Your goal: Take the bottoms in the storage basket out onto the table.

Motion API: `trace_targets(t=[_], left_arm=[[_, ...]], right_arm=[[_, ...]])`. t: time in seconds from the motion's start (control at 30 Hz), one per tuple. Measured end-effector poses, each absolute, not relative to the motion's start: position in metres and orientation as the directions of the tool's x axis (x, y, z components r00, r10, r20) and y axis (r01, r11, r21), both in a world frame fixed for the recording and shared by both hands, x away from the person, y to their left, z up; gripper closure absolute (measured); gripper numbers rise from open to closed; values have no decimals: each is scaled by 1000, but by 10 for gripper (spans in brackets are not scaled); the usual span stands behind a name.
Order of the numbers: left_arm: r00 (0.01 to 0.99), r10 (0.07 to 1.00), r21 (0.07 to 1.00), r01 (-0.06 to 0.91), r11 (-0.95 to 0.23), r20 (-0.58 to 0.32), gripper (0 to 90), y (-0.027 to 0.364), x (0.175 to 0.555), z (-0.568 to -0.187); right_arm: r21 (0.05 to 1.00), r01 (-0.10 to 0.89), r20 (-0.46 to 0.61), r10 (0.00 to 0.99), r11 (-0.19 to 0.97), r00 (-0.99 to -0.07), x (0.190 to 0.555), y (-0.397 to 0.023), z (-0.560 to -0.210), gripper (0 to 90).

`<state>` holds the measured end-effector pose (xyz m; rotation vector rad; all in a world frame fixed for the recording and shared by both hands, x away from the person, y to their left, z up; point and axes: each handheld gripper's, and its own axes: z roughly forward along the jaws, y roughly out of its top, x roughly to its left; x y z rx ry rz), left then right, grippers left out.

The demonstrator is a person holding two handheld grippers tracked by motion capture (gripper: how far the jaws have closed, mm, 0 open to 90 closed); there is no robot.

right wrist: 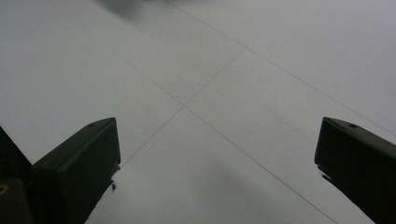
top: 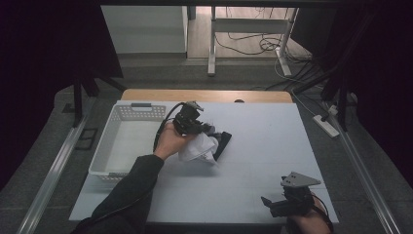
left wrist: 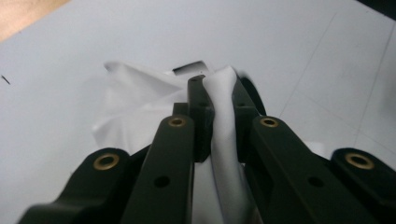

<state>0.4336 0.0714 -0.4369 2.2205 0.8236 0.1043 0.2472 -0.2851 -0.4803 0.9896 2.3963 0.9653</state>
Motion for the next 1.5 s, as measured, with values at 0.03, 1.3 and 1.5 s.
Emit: trace_targets(t=[0.03, 1.3, 1.5], left_arm=[[787, 592, 673, 534, -511, -175, 838, 70, 434, -440], [774, 610, 576, 580, -576, -169, 703, 38, 432, -512], [772, 615, 598, 572, -561, -162, 693, 38, 430, -516]], right_arm=[[714, 471, -76, 726, 518, -683, 247, -285, -480, 8], [707, 464, -86, 715, 534, -694, 247, -284, -481, 8], [702, 463, -88, 711, 541, -697, 247, -283, -481, 8]])
